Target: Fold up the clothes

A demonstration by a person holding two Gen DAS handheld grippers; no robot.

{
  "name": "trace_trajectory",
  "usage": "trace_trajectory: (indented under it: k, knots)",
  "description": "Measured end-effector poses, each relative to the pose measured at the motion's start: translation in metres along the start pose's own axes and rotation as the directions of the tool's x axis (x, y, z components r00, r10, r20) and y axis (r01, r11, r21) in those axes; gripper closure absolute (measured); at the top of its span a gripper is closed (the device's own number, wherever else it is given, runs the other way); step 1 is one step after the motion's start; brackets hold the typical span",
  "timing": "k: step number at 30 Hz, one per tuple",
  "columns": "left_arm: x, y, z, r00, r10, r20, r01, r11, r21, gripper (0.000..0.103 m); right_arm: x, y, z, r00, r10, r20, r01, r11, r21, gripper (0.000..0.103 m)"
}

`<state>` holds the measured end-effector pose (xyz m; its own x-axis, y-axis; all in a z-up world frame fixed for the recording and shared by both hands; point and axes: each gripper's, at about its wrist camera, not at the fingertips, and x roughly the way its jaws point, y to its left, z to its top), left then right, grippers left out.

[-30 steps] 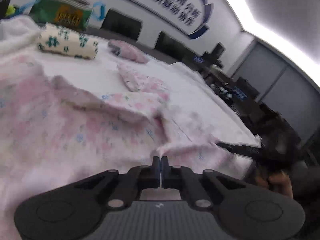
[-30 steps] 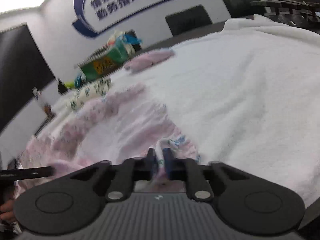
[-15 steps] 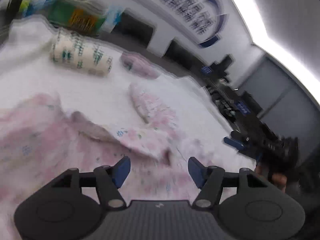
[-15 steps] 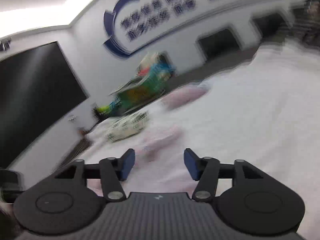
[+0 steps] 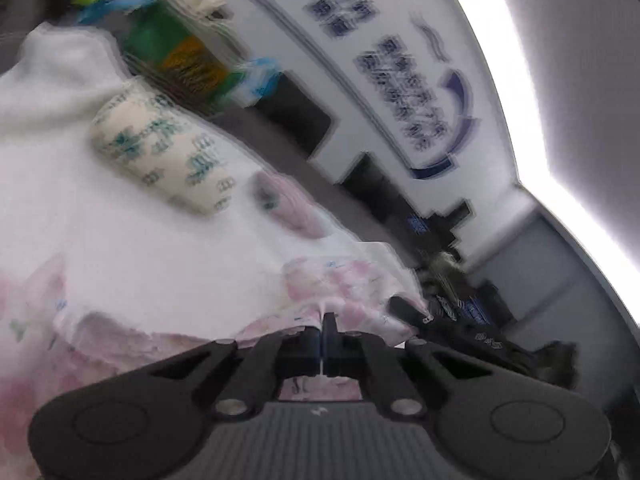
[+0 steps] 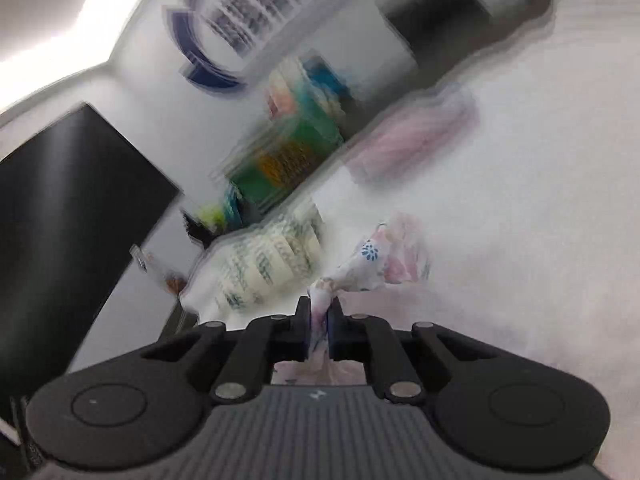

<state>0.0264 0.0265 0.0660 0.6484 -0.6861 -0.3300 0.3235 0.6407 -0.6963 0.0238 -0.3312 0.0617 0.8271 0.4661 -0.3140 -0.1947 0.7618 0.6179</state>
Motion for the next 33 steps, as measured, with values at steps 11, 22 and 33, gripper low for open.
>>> trace_trajectory:
  k: [11,22,33]
  knots:
    - [0.026,-0.002,0.026,0.855,0.464,0.232,-0.471,0.882,-0.027,0.092,0.065,0.081,0.0,0.936,-0.321,0.142,0.351,0.853,-0.387,0.043]
    - [0.0,-0.029,-0.068,0.995,0.071,-0.063,-0.038,0.902,0.43,0.021,-0.056,-0.014,-0.036,0.958,-0.259,-0.12,0.215,0.931,-0.294,0.032]
    - [0.007,-0.008,-0.088,0.954,0.111,-0.28,-0.002,0.932,0.361,0.102,-0.082,0.028,-0.086,0.968,-0.006,-0.252,-0.114,0.88,-0.46,0.033]
